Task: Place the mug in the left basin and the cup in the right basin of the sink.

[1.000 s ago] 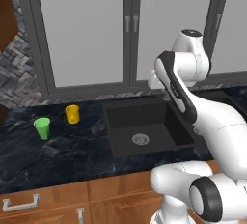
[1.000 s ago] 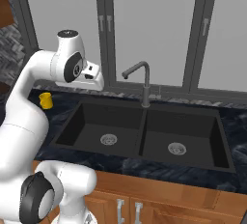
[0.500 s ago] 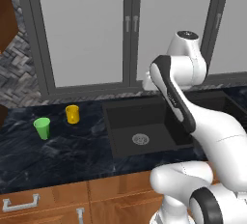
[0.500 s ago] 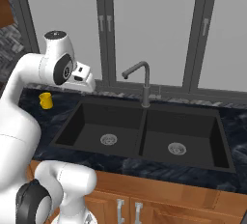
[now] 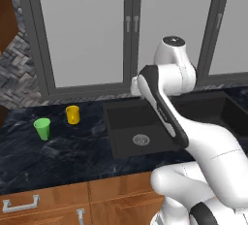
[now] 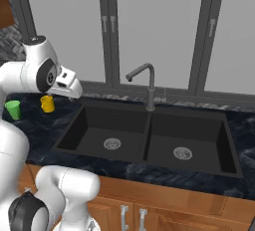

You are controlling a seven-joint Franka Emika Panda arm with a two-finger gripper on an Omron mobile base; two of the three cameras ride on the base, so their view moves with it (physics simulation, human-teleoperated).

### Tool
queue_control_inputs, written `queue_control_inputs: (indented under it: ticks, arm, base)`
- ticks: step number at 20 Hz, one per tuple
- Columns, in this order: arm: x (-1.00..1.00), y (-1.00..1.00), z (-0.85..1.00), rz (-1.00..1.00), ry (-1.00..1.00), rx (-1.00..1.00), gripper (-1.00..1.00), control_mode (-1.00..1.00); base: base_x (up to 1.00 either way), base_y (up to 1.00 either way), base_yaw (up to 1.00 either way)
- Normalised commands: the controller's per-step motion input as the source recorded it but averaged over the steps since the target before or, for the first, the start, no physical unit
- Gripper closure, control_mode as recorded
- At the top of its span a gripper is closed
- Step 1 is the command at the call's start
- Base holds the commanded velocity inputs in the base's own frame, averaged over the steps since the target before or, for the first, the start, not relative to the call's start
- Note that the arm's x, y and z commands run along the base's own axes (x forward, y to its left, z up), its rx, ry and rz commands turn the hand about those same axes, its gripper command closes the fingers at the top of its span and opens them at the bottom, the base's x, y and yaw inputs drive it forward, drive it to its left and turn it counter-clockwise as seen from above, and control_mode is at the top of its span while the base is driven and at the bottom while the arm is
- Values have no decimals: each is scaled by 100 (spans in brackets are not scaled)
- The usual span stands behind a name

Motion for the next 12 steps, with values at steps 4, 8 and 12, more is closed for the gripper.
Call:
queue_control_inputs:
  ticks: [4, 8, 12]
  arm:
    - [-14, 44, 0, -4, 0, 0, -100, -100]
    - [-16, 47, 0, 0, 0, 0, -100, -100]
    - [-13, 45, 0, 0, 0, 0, -100, -100]
  base:
    - [0, 0, 0]
    - [0, 0, 0]
    - [0, 0, 0]
